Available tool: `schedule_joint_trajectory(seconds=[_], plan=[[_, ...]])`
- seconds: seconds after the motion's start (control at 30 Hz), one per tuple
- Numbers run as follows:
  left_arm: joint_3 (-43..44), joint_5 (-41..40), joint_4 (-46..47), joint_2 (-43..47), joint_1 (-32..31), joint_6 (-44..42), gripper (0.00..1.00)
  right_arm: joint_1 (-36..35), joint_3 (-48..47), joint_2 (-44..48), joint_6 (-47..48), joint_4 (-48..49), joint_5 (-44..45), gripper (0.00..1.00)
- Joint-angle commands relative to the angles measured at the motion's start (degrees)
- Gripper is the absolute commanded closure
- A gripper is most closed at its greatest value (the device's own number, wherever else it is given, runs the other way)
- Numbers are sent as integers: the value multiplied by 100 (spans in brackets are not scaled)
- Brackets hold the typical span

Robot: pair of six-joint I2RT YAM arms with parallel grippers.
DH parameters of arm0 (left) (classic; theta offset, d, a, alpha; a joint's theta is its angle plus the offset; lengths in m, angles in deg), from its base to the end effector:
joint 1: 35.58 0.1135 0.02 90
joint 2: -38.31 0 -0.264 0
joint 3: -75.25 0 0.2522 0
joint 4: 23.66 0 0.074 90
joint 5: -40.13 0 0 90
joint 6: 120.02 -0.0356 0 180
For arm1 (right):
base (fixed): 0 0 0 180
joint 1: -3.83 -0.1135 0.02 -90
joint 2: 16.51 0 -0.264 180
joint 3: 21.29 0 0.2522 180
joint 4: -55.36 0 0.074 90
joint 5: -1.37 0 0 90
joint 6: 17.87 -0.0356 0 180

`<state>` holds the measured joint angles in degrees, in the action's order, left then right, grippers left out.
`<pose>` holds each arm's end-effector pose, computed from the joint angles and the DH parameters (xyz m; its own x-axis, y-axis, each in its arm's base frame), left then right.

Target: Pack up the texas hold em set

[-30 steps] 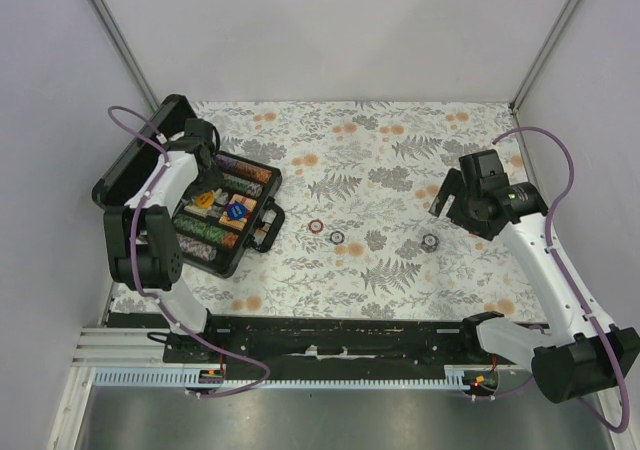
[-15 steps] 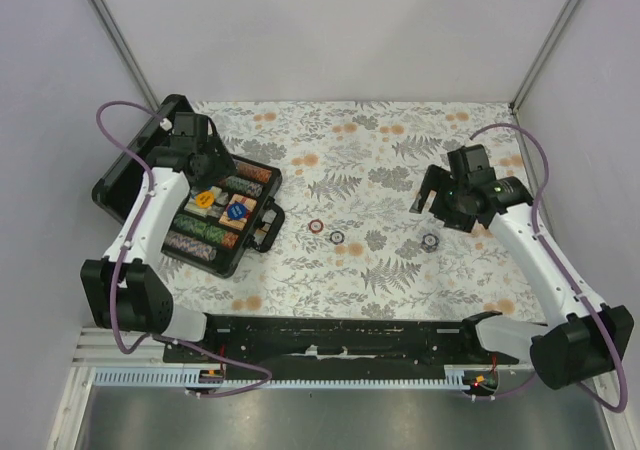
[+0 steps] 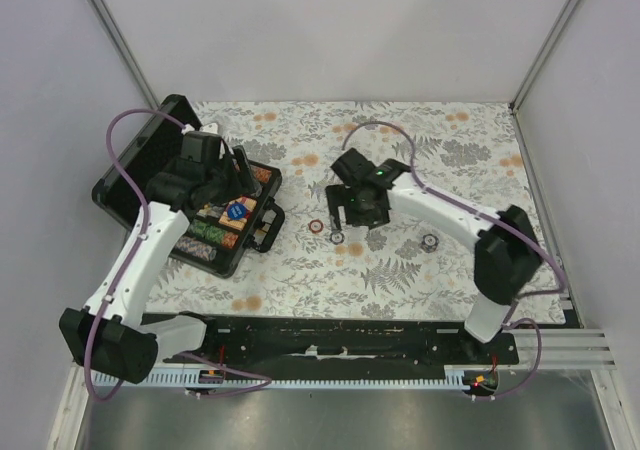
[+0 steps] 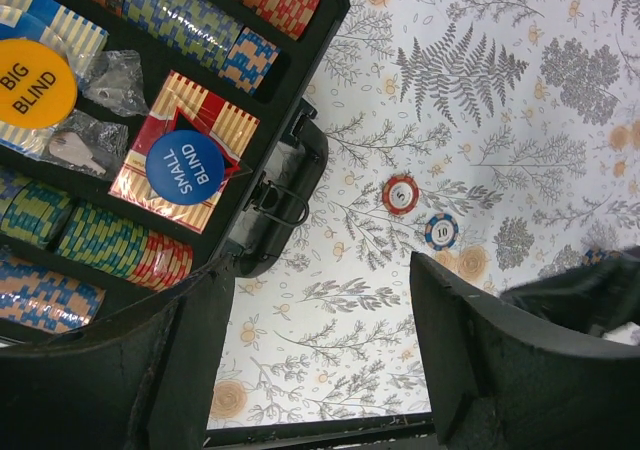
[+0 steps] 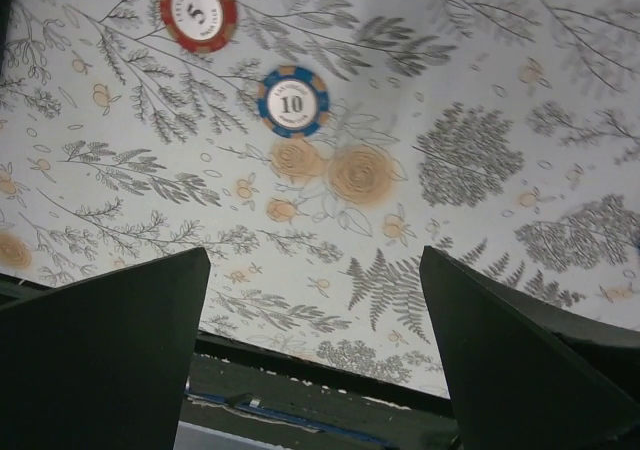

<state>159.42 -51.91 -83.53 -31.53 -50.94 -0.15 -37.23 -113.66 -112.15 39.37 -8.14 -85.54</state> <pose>0.2415 -0.0650 0.3455 -0.7167 -0.3193 -0.6200 -0.1341 0.9355 -0.3268 0.2583 0.2225 0.2612 -0.9289 -0.0926 -0.3585 -0.1631 0.9715 0.1718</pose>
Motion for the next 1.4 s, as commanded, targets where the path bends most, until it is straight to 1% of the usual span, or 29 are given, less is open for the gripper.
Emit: schedule_joint_trajectory(seconds=[0.0,0.1,0.2,0.3,0.4,0.5,0.73,0.77,0.97,1.07,1.37], plan=[[-72,125,120,331,-3,-490,24,-604,-1154,-1069,489,-475,481,5],[-1,178,84,349,-3,-736,23,-798,-1656,-1676,489,-695,692,5],[78,353,58,296,-3,-833,23,-842,-1903,-2037,480,-739,780,5],[87,450,93,217,-3,-851,24,-842,-2027,-2222,524,-740,1078,5],[-1,258,207,182,6,-860,24,-851,-2036,-2380,699,-556,1395,6],[7,222,269,120,6,-895,23,-842,-2062,-2521,867,-379,1405,10],[60,231,374,-29,6,-869,24,-790,-2071,-2785,903,-203,1308,21],[69,83,383,-55,6,-869,24,-755,-2045,-2803,894,-186,1238,23],[113,55,436,-205,6,-825,24,-491,-1772,-2899,867,104,896,32],[113,20,453,-258,6,-807,24,-394,-1658,-2961,876,122,684,37],[95,-59,497,-328,6,-781,24,-385,-1359,-2926,876,157,368,39]])
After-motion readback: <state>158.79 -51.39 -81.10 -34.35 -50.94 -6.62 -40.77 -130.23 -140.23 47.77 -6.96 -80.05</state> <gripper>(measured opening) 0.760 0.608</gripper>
